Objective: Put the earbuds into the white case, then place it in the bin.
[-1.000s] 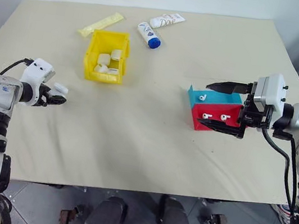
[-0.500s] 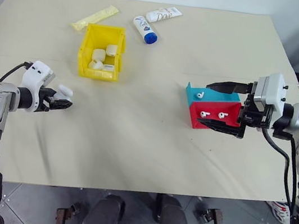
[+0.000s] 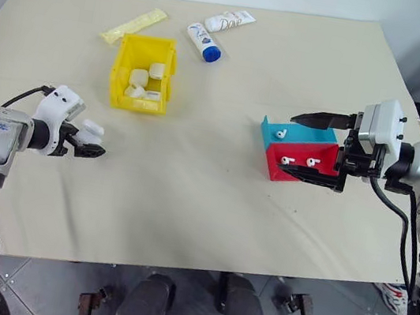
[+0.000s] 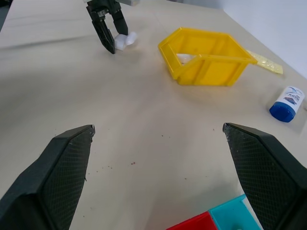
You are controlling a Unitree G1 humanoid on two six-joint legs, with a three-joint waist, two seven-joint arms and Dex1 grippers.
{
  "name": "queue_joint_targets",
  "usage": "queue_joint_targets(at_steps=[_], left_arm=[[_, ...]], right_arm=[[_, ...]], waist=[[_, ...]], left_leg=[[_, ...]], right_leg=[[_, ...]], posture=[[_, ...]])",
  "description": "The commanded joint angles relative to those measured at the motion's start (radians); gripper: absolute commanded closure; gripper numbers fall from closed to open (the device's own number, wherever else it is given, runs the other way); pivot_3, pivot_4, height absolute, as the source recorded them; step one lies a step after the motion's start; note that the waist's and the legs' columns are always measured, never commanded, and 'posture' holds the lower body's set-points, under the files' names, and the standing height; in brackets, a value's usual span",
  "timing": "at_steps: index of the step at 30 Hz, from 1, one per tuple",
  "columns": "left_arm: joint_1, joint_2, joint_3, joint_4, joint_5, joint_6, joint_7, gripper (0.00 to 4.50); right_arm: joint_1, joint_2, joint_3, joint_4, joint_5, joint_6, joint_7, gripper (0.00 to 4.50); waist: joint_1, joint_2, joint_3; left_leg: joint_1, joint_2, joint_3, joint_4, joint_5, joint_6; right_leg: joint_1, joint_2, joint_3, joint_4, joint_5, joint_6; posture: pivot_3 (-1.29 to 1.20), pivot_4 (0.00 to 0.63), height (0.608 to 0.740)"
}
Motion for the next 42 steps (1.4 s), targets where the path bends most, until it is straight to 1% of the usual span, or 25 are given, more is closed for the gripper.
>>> queue_joint_targets(at_steps=[1, 5, 11, 16, 21, 24, 27, 28, 29, 33, 36, 38, 39, 41, 42], left_arm=[[-0.036, 0.000, -0.084, 0.083, 0.037, 0.001, -0.027, 0.02], [-0.128, -0.022, -0.167, 0.200, 0.095, -0.016, -0.028, 0.02], [-0.221, -0.056, -0.232, 0.328, 0.140, -0.056, -0.047, 0.02], [-0.259, -0.074, -0.262, 0.380, 0.164, -0.048, -0.062, 0.02], [-0.253, -0.073, -0.272, 0.367, 0.176, -0.027, -0.077, 0.02], [-0.243, -0.066, -0.272, 0.347, 0.180, 0.014, -0.076, 0.61], [-0.230, -0.055, -0.268, 0.323, 0.182, 0.054, -0.076, 1.52], [-0.223, -0.048, -0.267, 0.312, 0.181, 0.067, -0.078, 1.69], [-0.218, -0.044, -0.266, 0.301, 0.181, 0.078, -0.079, 1.69], [-0.187, -0.028, -0.216, 0.243, 0.160, 0.095, -0.061, 1.69], [-0.115, -0.049, -0.037, 0.113, 0.071, -0.063, -0.033, 1.69], [-0.065, -0.067, 0.049, 0.036, 0.020, -0.136, -0.030, 1.69], [-0.035, -0.085, 0.095, -0.002, -0.009, -0.191, -0.024, 1.69], [0.011, -0.116, 0.155, -0.058, -0.060, -0.239, -0.025, 1.69], [0.051, -0.158, 0.203, -0.101, -0.111, -0.328, -0.041, 1.69]], right_arm=[[-0.018, 0.001, -0.002, -0.013, 0.005, -0.010, 0.003, 0.00], [-0.015, -0.001, -0.004, -0.016, 0.005, -0.009, 0.002, 0.00], [-0.001, -0.008, -0.016, -0.034, 0.008, -0.001, -0.003, 0.00], [0.013, -0.014, -0.025, -0.049, 0.010, 0.004, -0.012, 0.00], [0.020, -0.016, -0.029, -0.056, 0.012, 0.004, -0.017, 0.00], [0.017, -0.017, -0.028, -0.052, 0.010, 0.002, -0.016, 0.00], [0.012, -0.017, -0.026, -0.046, 0.008, 0.000, -0.016, 0.00], [0.011, -0.017, -0.026, -0.045, 0.008, 0.000, -0.015, 0.00], [0.010, -0.018, -0.027, -0.043, 0.008, 0.000, -0.013, 0.00], [0.012, -0.022, -0.030, -0.040, 0.008, -0.002, -0.011, 0.00], [0.018, -0.030, -0.038, -0.043, 0.008, 0.004, -0.017, 0.00], [0.023, -0.036, -0.043, -0.045, 0.009, 0.006, -0.018, 0.00], [0.027, -0.039, -0.046, -0.047, 0.011, 0.007, -0.020, 0.00], [0.035, -0.045, -0.053, -0.051, 0.014, 0.011, -0.023, 0.00], [0.042, -0.048, -0.059, -0.057, 0.016, 0.015, -0.026, 0.00]], waist=[[0.000, 0.000, 0.000], [0.004, 0.001, -0.001], [0.006, 0.006, -0.003], [0.006, 0.007, -0.004], [0.006, 0.008, -0.004], [0.005, 0.008, -0.004], [0.001, 0.008, -0.004], [0.000, 0.008, -0.004], [0.000, 0.008, -0.004], [-0.006, 0.008, -0.004], [-0.006, 0.008, -0.004], [-0.001, 0.007, -0.003], [0.003, 0.005, -0.002], [0.010, -0.001, 0.001], [0.012, -0.004, 0.003]], left_leg=[[0.000, 0.000, 0.000, 0.000, 0.000, 0.000], [0.000, 0.000, 0.000, 0.001, 0.000, 0.000], [0.001, -0.001, -0.001, 0.001, 0.001, -0.001], [0.001, -0.001, -0.001, 0.001, 0.002, -0.001], [0.001, -0.001, -0.001, 0.001, 0.002, 0.000], [0.001, -0.001, -0.001, 0.001, 0.002, 0.000], [0.002, -0.001, -0.001, 0.001, 0.002, 0.000], [0.002, -0.001, -0.001, 0.001, 0.002, -0.001], [0.001, -0.001, -0.001, 0.000, 0.002, -0.001], [0.001, 0.000, 0.000, 0.000, 0.001, -0.001], [0.001, 0.000, 0.000, 0.000, 0.001, -0.001], [-0.001, 0.000, 0.000, 0.000, 0.001, -0.001], [-0.001, 0.000, 0.000, 0.000, 0.001, -0.001], [-0.003, 0.000, -0.002, 0.002, 0.001, -0.001], [-0.004, 0.000, -0.003, 0.003, 0.001, -0.001]], right_leg=[[0.000, 0.000, 0.000, 0.000, 0.000, 0.000], [0.001, 0.000, 0.000, 0.001, 0.000, 0.000], [0.002, 0.000, 0.000, 0.002, 0.000, 0.000], [0.002, 0.000, 0.000, 0.002, 0.000, 0.000], [0.002, 0.000, 0.000, 0.002, 0.000, 0.000], [0.002, 0.000, 0.000, 0.002, 0.000, 0.000], [0.002, 0.000, 0.000, 0.002, 0.000, 0.000], [0.002, 0.000, 0.000, 0.002, 0.000, 0.000], [0.001, 0.000, 0.000, 0.002, 0.000, 0.000], [0.000, 0.001, 0.001, 0.002, 0.000, 0.000], [-0.001, 0.000, 0.001, 0.002, 0.000, 0.000], [-0.002, 0.000, 0.001, 0.002, 0.000, 0.000], [-0.002, 0.000, 0.000, 0.002, 0.000, 0.000], [-0.002, -0.001, -0.001, 0.001, 0.000, 0.000], [-0.002, -0.001, -0.001, 0.001, 0.001, 0.000]], posture=[[0.00, 0.150, 0.740], [0.00, 0.150, 0.740], [0.00, 0.150, 0.740], [0.00, 0.150, 0.740], [0.00, 0.150, 0.740], [0.00, 0.150, 0.740], [0.00, 0.150, 0.740], [0.00, 0.150, 0.740], [0.00, 0.150, 0.740], [0.00, 0.150, 0.740], [0.00, 0.150, 0.740], [0.00, 0.150, 0.740], [0.00, 0.150, 0.740], [0.00, 0.150, 0.740], [0.00, 0.150, 0.740]])
